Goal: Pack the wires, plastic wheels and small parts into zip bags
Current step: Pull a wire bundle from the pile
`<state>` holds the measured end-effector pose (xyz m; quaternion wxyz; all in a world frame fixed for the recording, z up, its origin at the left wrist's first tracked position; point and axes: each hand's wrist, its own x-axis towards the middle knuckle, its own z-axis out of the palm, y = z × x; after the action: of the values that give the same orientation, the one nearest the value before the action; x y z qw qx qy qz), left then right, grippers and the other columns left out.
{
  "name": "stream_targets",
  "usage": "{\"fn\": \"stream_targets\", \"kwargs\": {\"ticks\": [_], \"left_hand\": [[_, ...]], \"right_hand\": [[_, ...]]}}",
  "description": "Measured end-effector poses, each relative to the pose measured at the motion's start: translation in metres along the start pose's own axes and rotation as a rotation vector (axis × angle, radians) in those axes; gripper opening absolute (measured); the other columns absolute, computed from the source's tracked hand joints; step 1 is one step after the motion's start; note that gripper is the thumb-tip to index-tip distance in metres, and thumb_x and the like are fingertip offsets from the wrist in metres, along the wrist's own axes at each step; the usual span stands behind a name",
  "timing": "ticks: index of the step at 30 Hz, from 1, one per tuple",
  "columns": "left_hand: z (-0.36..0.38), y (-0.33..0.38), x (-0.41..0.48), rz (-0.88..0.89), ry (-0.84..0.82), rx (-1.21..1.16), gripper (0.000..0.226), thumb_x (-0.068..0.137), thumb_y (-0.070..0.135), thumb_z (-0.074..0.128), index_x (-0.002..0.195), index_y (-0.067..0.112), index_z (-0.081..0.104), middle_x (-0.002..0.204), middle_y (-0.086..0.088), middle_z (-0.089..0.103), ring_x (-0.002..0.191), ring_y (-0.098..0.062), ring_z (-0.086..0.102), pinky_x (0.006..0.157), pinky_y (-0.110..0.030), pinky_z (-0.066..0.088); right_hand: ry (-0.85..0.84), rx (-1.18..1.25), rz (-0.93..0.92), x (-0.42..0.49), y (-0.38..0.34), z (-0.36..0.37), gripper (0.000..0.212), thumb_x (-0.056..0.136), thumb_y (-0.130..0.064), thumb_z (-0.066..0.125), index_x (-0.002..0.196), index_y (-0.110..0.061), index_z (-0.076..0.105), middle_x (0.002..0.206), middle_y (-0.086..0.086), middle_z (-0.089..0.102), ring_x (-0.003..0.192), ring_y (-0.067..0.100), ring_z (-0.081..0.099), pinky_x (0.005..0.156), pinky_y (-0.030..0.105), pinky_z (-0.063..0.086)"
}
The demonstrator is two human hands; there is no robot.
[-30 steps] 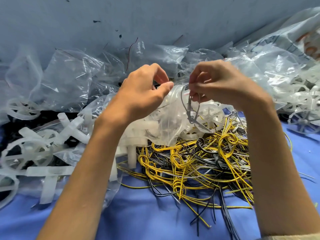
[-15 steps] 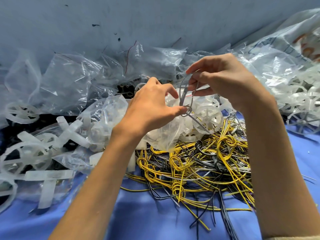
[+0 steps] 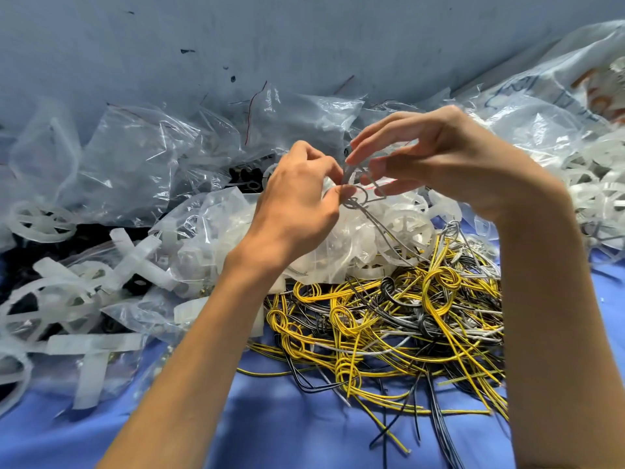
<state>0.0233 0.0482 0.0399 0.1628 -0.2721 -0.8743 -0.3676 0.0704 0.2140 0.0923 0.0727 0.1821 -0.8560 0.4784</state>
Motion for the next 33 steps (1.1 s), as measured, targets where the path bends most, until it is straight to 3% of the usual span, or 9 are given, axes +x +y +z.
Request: {"fn": "stream_targets", "kwargs": {"ticks": [4, 9, 11, 13, 15, 21, 28, 31, 33], "left_hand": [[-0.007, 0.004, 0.0, 0.051, -0.005, -0.072, 0.007, 0.091, 0.024, 0.063, 0.089, 0.024, 0.056, 0.101, 0.003, 0.047, 0.099, -0.014, 0.047, 0.084, -0.028, 0.039], [-0.009, 0.004, 0.001, 0.044, -0.071, -0.05, 0.009, 0.093, 0.031, 0.058, 0.09, 0.022, 0.055, 0.102, 0.003, 0.045, 0.103, -0.014, 0.044, 0.085, -0.025, 0.033], [-0.007, 0.003, 0.001, 0.027, -0.098, -0.05, 0.015, 0.093, 0.037, 0.056, 0.091, 0.023, 0.056, 0.104, 0.004, 0.045, 0.106, -0.013, 0.044, 0.088, -0.026, 0.034], [-0.005, 0.001, 0.001, 0.008, -0.144, -0.028, 0.026, 0.092, 0.046, 0.051, 0.096, 0.021, 0.059, 0.108, 0.004, 0.046, 0.11, -0.012, 0.042, 0.093, -0.027, 0.034], [-0.004, 0.0, 0.002, 0.005, -0.196, -0.001, 0.031, 0.09, 0.053, 0.05, 0.09, 0.024, 0.059, 0.11, 0.005, 0.045, 0.112, -0.01, 0.039, 0.092, -0.027, 0.032], [0.003, 0.002, -0.001, -0.027, -0.19, 0.018, 0.013, 0.087, 0.036, 0.066, 0.088, 0.026, 0.074, 0.109, 0.011, 0.046, 0.112, -0.01, 0.039, 0.092, -0.025, 0.029], [0.006, 0.009, -0.003, -0.105, -0.118, -0.121, 0.028, 0.081, 0.039, 0.072, 0.068, 0.039, 0.047, 0.114, 0.004, 0.062, 0.115, -0.015, 0.049, 0.097, -0.035, 0.038], [0.009, 0.006, -0.003, -0.114, -0.117, -0.069, 0.008, 0.083, 0.036, 0.07, 0.079, 0.029, 0.069, 0.114, 0.008, 0.061, 0.114, -0.014, 0.046, 0.094, -0.033, 0.039], [0.01, 0.002, -0.002, -0.098, -0.139, 0.02, 0.018, 0.086, 0.037, 0.066, 0.084, 0.022, 0.075, 0.116, 0.01, 0.056, 0.113, -0.012, 0.042, 0.091, -0.029, 0.034]], "right_hand": [[0.018, -0.057, 0.0, 0.004, 0.001, 0.005, 0.024, 0.08, -0.006, 0.071, 0.094, -0.025, 0.073, 0.092, -0.005, 0.073, 0.083, 0.012, 0.072, 0.064, 0.024, 0.058], [0.055, -0.368, 0.014, 0.008, 0.004, 0.006, 0.027, 0.063, -0.052, 0.068, 0.084, -0.036, 0.073, 0.069, -0.007, 0.071, 0.061, 0.009, 0.067, 0.055, 0.023, 0.053], [0.055, -0.396, -0.003, 0.009, 0.008, 0.003, 0.004, 0.077, -0.039, 0.07, 0.073, -0.039, 0.07, 0.065, -0.008, 0.069, 0.057, 0.006, 0.063, 0.055, 0.018, 0.049], [0.099, -0.322, 0.01, 0.01, 0.012, 0.001, 0.019, 0.086, -0.02, 0.068, 0.07, -0.03, 0.07, 0.062, -0.006, 0.068, 0.055, 0.001, 0.062, 0.055, 0.012, 0.046], [0.143, -0.231, 0.06, 0.011, 0.014, 0.002, 0.021, 0.09, -0.013, 0.063, 0.071, -0.019, 0.069, 0.058, -0.007, 0.065, 0.052, 0.0, 0.059, 0.052, 0.009, 0.043], [0.151, -0.11, 0.202, 0.011, 0.014, 0.007, 0.024, 0.093, -0.011, 0.058, 0.072, -0.017, 0.067, 0.065, 0.002, 0.062, 0.049, 0.0, 0.059, 0.047, 0.008, 0.043], [0.134, 0.011, 0.217, 0.009, 0.015, 0.006, 0.021, 0.093, -0.014, 0.058, 0.074, -0.018, 0.067, 0.06, -0.009, 0.065, 0.049, 0.002, 0.061, 0.044, 0.008, 0.038], [0.135, 0.009, 0.236, 0.01, 0.018, 0.006, 0.02, 0.092, -0.014, 0.06, 0.075, -0.02, 0.069, 0.062, -0.009, 0.066, 0.051, 0.003, 0.063, 0.043, 0.008, 0.037], [0.163, 0.005, 0.255, 0.011, 0.021, 0.004, 0.022, 0.091, -0.01, 0.06, 0.073, -0.018, 0.069, 0.06, -0.007, 0.065, 0.05, 0.003, 0.063, 0.042, 0.006, 0.038]]}}
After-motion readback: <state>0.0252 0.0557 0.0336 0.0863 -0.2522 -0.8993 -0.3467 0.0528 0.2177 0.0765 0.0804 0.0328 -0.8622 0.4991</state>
